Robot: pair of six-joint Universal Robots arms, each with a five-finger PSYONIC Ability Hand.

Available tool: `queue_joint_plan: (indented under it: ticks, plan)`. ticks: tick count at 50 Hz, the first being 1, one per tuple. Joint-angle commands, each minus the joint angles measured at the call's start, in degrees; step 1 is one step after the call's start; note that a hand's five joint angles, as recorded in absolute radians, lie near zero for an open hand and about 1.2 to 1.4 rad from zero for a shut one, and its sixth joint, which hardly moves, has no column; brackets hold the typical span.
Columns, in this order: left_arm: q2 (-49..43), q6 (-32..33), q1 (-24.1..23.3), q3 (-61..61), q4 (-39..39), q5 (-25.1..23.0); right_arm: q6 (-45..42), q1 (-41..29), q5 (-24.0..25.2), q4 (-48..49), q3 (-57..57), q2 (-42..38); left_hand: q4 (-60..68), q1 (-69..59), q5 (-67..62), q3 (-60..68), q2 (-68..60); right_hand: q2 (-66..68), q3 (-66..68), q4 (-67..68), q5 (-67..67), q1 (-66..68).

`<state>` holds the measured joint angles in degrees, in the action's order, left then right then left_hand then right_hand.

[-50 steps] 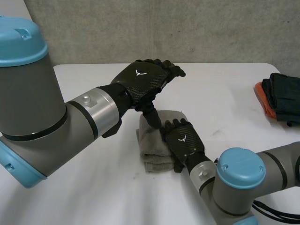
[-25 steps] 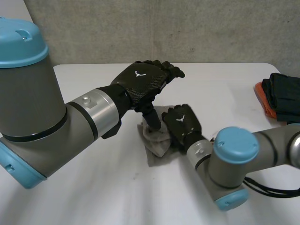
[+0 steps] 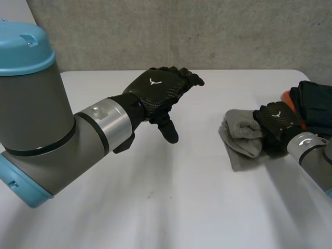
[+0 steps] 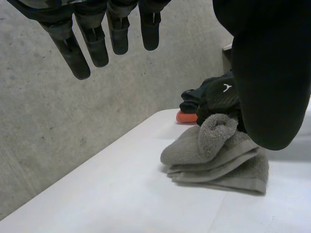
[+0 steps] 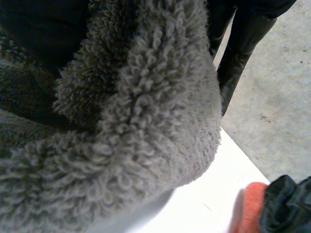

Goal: Fold the laundry.

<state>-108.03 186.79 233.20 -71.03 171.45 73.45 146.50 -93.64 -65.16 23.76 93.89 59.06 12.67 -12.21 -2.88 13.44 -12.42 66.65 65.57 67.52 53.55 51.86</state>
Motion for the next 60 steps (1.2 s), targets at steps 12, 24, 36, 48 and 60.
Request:
queue_joint_plan:
  ticks: [12,24,36,48,60]
  plan:
    - [-0.08,-2.75,0.07,0.01,2.75,0.11,2.73,1.62,3.03,3.31,-22.42,-1.05,1.25,-1.70,-1.04,0.47,-1.49,13.35,14.43,12.48,16.45,28.14]
    - [0.01,-2.83,-0.02,-0.08,2.75,0.11,7.49,9.79,-1.72,4.63,-32.71,-4.92,1.58,-2.04,-1.37,0.81,-1.83,13.35,14.43,12.48,16.45,28.14]
    - [-0.43,-2.92,-0.20,0.01,3.02,0.11,6.35,19.36,2.13,4.45,-35.45,-12.47,1.92,-2.37,-1.71,1.14,-2.16,13.35,14.43,12.48,16.45,28.14]
    - [-0.60,-2.92,-0.20,-0.34,3.37,0.20,0.46,25.43,15.75,3.84,-26.84,-13.89,1.92,-2.37,-1.71,1.14,-2.16,13.35,14.43,12.48,16.45,28.14]
    - [-0.43,-2.92,-0.20,-0.34,3.37,0.20,-2.88,32.47,23.32,-3.36,-26.04,-11.78,1.92,-2.37,-1.71,1.14,-2.16,-35.51,-34.43,-36.38,-32.41,-20.72]
